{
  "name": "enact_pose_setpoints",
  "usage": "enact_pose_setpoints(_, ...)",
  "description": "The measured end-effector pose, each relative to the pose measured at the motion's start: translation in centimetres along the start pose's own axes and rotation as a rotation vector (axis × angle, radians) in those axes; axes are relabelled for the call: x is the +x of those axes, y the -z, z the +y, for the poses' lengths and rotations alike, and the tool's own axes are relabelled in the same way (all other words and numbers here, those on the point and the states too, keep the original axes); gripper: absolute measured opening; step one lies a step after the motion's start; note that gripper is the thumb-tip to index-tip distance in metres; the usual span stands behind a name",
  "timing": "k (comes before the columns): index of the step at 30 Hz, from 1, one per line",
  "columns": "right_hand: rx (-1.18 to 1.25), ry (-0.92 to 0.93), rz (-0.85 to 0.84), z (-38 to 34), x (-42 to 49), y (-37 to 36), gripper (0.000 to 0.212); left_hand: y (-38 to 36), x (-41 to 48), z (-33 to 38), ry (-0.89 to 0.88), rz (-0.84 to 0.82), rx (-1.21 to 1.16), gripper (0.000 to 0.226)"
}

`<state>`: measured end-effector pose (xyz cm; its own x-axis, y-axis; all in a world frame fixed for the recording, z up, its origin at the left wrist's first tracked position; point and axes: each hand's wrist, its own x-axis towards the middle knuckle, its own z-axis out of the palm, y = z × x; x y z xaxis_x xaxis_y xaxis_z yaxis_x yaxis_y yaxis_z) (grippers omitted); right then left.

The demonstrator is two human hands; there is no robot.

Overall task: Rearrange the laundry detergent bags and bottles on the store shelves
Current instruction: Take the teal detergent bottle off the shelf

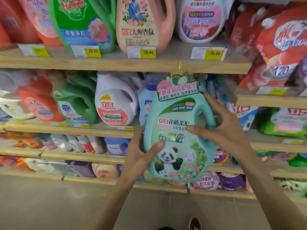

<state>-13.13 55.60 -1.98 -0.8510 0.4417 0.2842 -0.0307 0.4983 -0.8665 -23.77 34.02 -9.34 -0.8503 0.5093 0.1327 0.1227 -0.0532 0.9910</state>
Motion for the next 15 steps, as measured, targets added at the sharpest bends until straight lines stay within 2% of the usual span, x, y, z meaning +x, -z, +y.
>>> enact_pose_setpoints(5,0.051,-0.116,-0.019,3.3,-2.7,-1.6,0.100,-0.3,-1.8,-3.5,0.107,-0.018,0.007,0.072)
enact_pose_setpoints(15,-0.064,-0.258,0.014,7.2,-4.7,-2.5,0.103,-1.1,-2.7,-7.1,0.240,-0.094,-0.013,0.075)
